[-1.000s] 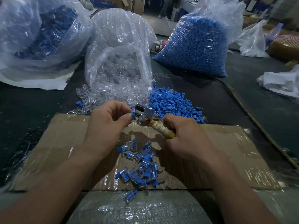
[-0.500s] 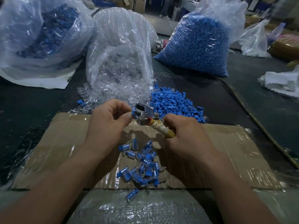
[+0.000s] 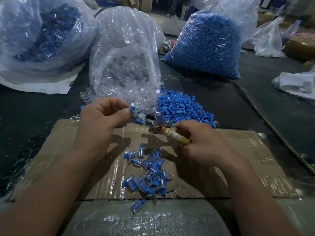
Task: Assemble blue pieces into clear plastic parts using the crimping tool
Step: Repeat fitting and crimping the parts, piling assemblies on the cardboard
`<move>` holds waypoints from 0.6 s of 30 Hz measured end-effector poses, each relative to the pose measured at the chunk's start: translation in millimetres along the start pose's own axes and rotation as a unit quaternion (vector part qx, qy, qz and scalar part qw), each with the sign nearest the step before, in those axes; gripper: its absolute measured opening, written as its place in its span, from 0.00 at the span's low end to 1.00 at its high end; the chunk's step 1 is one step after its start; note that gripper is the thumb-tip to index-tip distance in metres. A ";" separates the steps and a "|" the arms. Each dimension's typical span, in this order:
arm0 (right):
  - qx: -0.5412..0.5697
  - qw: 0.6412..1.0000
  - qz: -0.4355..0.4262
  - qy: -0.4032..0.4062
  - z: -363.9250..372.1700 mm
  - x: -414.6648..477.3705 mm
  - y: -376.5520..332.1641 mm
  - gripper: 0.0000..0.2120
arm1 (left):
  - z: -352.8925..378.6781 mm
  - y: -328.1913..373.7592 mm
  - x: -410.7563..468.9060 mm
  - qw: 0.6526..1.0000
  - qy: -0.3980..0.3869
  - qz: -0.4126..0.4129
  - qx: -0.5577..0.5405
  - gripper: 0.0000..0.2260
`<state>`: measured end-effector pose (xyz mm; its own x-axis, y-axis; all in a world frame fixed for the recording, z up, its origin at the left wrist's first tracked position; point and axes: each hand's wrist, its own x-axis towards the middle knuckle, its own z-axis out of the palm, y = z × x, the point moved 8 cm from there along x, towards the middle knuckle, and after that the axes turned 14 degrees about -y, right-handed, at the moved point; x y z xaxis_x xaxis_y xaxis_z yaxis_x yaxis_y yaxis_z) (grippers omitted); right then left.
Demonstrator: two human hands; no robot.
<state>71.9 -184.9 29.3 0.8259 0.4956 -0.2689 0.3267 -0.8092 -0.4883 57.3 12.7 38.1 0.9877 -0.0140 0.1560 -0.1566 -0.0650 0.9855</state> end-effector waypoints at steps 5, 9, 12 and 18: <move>-0.032 0.999 0.016 -0.037 7.2 0.4 3.7 0.16 | 30.4 -11.2 -3.4 0.967 -0.221 -0.114 -0.053 0.06; -0.060 0.997 0.018 -0.039 9.6 2.6 4.2 0.17 | 52.2 -13.9 -11.9 0.932 -0.334 -0.139 0.007 0.07; -0.064 0.996 0.039 -0.043 8.8 2.9 7.5 0.25 | 60.5 -18.7 -15.9 0.920 -0.366 -0.143 0.012 0.07; -0.072 0.994 0.053 -0.064 11.0 3.8 9.5 0.33 | 63.0 -16.7 -16.7 0.914 -0.386 -0.118 0.041 0.09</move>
<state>73.1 -187.2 14.5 0.7973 0.4340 -0.4194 0.3111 -0.8910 -0.3306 43.2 -48.8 14.9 0.7019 -0.6876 -0.1856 0.0298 -0.2320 0.9723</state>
